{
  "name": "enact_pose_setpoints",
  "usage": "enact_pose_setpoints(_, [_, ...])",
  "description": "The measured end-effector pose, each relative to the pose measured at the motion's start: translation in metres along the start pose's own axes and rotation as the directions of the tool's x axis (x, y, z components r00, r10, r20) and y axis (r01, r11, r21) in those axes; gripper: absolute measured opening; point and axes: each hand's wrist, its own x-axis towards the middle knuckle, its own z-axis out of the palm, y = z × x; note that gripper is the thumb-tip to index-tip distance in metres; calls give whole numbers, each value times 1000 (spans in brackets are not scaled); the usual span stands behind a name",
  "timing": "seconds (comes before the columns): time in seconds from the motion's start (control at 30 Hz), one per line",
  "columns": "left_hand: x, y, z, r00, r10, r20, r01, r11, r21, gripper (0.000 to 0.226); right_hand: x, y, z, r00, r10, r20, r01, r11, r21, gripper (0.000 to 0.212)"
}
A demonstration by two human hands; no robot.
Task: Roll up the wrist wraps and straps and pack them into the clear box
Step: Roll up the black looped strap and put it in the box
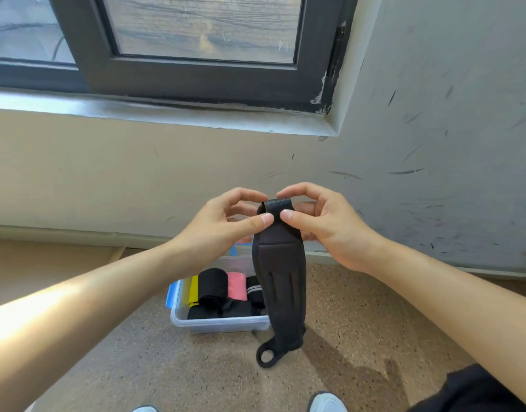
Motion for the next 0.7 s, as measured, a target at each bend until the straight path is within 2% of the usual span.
enact_pose_setpoints(0.07, [-4,1,2,999,9,47,-8,1000,-12,27,-1,-3,1,1000,-5,-3,5,1000,24,24])
enact_pose_setpoints(0.17, [-7,5,7,999,43,-7,-43,998,-42,20,-1,-4,3,1000,-30,6,30,1000,-9,19])
enact_pose_setpoints(0.33, [-6,3,9,999,-5,-34,-1,987,-158,16,0,-4,5,997,-73,-19,73,997,-16,15])
enact_pose_setpoints(0.5, [-5,6,4,995,-86,48,97,945,-311,26,1,-4,1,993,-118,-17,117,993,-19,17])
enact_pose_setpoints(0.6, [-6,6,3,994,-99,53,110,941,-319,37,0,-3,2,992,-129,6,129,991,-31,18])
enact_pose_setpoints(0.7, [-7,4,4,995,-91,27,95,944,-316,25,0,-1,3,988,-148,37,151,984,-95,22])
